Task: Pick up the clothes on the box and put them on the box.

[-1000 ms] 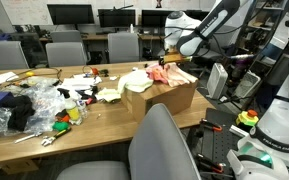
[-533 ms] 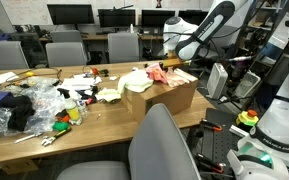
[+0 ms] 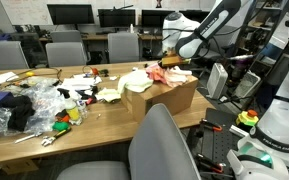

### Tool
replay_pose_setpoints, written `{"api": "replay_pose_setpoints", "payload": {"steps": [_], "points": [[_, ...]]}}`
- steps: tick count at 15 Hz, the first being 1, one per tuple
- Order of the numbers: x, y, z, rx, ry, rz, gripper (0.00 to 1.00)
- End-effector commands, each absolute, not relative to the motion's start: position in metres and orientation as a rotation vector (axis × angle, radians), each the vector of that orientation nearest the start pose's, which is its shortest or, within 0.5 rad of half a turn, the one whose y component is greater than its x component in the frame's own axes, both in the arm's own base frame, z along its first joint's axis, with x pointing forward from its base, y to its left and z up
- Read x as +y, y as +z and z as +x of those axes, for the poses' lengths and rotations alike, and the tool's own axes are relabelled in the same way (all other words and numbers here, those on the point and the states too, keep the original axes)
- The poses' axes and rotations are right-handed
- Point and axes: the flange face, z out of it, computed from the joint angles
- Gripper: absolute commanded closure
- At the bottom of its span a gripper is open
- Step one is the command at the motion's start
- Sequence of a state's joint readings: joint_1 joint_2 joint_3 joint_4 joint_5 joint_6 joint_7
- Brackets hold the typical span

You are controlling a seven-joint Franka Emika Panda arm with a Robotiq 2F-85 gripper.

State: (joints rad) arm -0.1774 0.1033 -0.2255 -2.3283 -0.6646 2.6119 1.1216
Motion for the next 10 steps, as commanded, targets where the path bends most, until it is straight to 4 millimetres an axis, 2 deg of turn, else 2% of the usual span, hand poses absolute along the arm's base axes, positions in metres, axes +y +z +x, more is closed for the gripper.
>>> {"api": "replay_pose_setpoints", "payload": {"steps": [1, 6, 10], "points": [[-0.151, 0.369, 0.464, 1.470, -0.620, -3.049, 0.97], [-0.079, 0.433, 0.435, 1.205, -0.657, -3.117, 0.97], [-0.014, 0.465, 0.420, 0.958, -0.541, -3.248, 0.97]]}}
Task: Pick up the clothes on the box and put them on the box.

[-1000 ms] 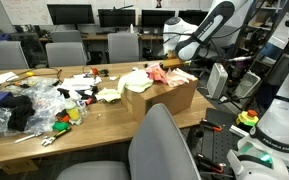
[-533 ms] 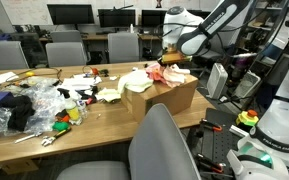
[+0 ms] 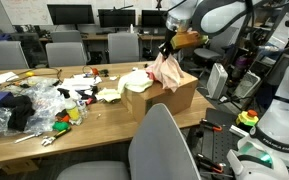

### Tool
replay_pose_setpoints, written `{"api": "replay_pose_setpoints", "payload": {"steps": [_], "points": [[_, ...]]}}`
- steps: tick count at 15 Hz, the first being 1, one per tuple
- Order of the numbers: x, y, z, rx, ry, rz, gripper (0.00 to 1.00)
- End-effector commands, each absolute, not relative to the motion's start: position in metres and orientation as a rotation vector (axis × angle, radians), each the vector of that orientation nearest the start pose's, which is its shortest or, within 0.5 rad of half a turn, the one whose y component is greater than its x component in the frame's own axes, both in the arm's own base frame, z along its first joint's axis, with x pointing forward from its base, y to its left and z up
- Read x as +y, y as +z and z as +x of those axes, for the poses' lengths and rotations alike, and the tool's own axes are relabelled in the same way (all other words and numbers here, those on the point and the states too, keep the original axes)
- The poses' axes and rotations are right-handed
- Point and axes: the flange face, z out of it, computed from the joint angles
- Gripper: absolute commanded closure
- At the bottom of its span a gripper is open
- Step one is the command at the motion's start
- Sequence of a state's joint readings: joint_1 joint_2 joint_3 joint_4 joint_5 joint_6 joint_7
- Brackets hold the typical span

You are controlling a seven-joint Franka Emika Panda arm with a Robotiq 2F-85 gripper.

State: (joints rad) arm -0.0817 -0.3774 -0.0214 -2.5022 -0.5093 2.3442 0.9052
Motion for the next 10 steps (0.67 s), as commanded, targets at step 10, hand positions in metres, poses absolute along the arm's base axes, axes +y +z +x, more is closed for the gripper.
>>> {"api": "replay_pose_setpoints", "payload": {"steps": [10], "points": [[0.152, 0.519, 0.419, 0.319, -0.467, -3.564, 0.97]]}}
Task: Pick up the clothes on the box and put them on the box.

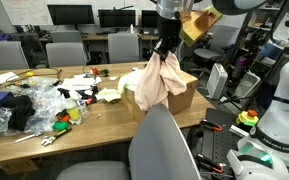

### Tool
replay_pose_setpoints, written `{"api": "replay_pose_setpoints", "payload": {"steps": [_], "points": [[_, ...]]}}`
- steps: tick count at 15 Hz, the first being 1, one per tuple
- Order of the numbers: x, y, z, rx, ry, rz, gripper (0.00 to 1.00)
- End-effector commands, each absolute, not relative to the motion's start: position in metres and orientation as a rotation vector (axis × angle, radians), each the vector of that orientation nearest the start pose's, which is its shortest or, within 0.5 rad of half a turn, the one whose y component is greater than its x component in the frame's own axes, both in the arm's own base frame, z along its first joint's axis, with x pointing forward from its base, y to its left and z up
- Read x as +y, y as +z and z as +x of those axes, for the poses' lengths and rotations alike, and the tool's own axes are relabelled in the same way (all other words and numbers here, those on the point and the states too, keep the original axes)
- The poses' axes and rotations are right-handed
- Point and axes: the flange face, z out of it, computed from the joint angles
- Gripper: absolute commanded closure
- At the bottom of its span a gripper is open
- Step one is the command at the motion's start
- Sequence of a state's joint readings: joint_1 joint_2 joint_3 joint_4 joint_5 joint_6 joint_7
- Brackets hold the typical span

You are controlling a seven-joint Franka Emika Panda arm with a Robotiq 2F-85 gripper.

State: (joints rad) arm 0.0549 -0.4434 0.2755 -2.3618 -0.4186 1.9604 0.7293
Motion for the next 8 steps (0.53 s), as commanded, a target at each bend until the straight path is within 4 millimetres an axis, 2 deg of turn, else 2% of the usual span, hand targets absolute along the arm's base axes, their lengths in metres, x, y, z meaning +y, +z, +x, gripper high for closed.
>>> {"api": "replay_pose_setpoints", "payload": {"steps": [1, 5, 8], "points": [[0.164, 0.523, 0.419, 0.269, -0.473, -3.583, 0.97], [0.215, 0.526, 0.421, 0.044, -0.520, -3.662, 0.97], [0.244, 0.522, 0.418, -0.135, -0.570, -3.703, 0.97]]}}
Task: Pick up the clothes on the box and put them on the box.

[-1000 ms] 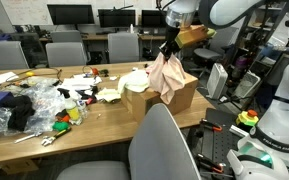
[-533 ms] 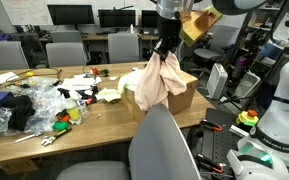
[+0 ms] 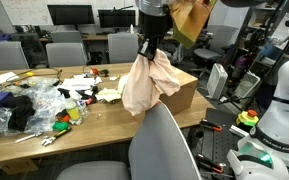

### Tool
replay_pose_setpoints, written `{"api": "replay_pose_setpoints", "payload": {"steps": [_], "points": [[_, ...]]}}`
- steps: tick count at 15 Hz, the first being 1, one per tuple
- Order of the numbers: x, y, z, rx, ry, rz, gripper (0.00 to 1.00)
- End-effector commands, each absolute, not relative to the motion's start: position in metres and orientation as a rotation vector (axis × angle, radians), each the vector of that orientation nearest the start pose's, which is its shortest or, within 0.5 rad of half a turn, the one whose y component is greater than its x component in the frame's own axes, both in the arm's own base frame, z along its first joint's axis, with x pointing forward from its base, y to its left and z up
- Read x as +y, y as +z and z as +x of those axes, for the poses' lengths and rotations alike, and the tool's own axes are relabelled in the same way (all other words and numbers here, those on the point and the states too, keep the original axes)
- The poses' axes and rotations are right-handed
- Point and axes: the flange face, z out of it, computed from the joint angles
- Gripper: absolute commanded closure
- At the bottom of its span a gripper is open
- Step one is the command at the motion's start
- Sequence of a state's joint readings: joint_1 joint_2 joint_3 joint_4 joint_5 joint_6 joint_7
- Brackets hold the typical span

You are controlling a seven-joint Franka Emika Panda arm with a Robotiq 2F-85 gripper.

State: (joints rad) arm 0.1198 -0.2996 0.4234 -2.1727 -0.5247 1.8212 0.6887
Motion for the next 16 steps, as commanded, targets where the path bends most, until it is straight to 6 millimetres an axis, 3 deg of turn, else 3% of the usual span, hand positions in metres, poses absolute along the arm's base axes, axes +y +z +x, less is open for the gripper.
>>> {"api": "replay_pose_setpoints", "payload": {"steps": [1, 5, 8, 12, 16], "points": [[0.254, 0.521, 0.416, 0.130, 0.392, 2.487, 0.97], [0.284, 0.521, 0.405, 0.260, 0.426, 2.451, 0.97], [0.294, 0.524, 0.395, 0.332, 0.445, 2.449, 0.97], [0.283, 0.522, 0.380, 0.383, 0.420, 2.446, 0.97], [0.253, 0.506, 0.372, 0.403, 0.294, 2.471, 0.97]]}}
